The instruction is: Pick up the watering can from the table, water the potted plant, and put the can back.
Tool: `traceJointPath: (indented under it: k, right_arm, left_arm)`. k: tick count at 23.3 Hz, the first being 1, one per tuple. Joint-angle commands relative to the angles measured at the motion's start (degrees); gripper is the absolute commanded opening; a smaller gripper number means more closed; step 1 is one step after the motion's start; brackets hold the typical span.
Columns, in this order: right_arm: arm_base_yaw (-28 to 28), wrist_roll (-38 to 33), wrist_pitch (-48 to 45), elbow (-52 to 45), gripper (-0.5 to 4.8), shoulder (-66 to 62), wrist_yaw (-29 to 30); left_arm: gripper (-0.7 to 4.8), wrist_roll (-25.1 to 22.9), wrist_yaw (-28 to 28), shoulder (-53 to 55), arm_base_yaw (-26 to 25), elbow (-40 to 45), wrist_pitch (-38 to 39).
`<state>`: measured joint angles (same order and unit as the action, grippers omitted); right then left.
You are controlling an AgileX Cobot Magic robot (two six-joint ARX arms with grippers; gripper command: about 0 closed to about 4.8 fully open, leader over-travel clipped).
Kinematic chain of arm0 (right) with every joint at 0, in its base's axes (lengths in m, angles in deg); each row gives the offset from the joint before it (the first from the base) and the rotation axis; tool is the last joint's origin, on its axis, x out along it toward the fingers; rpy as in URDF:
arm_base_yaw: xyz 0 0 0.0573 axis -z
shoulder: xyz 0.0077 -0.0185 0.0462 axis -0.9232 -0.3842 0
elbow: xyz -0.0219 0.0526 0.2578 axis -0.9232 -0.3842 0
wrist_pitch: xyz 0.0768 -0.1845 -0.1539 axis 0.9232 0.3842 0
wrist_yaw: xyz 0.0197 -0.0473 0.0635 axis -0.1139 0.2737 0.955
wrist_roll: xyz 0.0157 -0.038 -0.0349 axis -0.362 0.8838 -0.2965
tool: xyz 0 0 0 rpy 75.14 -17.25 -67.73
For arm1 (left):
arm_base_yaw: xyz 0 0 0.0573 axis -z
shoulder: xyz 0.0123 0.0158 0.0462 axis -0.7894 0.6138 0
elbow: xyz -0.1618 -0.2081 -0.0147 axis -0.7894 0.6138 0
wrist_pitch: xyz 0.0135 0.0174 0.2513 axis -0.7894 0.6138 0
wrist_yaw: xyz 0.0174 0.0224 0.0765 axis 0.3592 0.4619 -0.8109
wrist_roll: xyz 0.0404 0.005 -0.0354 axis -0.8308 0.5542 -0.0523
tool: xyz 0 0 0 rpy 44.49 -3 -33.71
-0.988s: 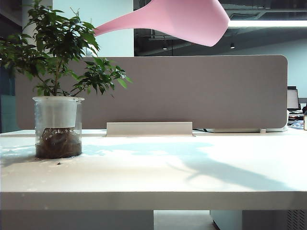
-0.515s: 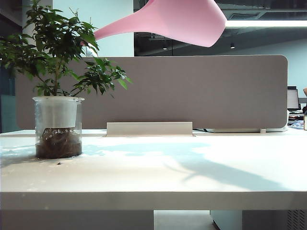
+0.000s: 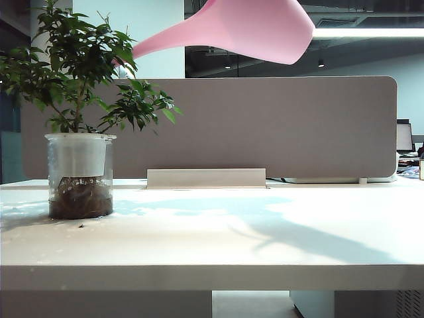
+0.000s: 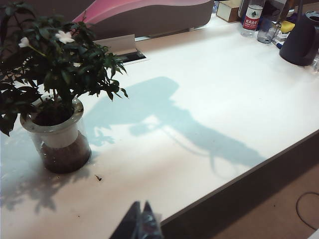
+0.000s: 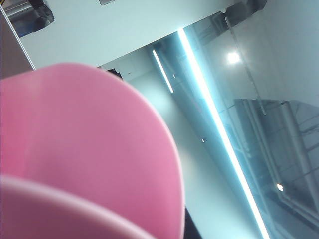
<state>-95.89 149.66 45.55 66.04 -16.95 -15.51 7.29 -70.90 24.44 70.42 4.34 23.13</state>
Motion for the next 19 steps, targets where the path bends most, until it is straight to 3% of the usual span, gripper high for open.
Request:
traceJointPath:
  k: [1,19]
  right_arm:
    - [-0.1,0.9,-3.4,0.9,-0.06,0.7,0.5]
    - [-0.1,1.2,-3.2,0.9,-0.06,0.7,0.6]
  left_arm:
    - [-0.05,-0.2,0.3,0.1,0.1,-0.2,-0.7]
    - [-0.05,-0.2,0.2,0.1,0.1,-0.2,-0.7]
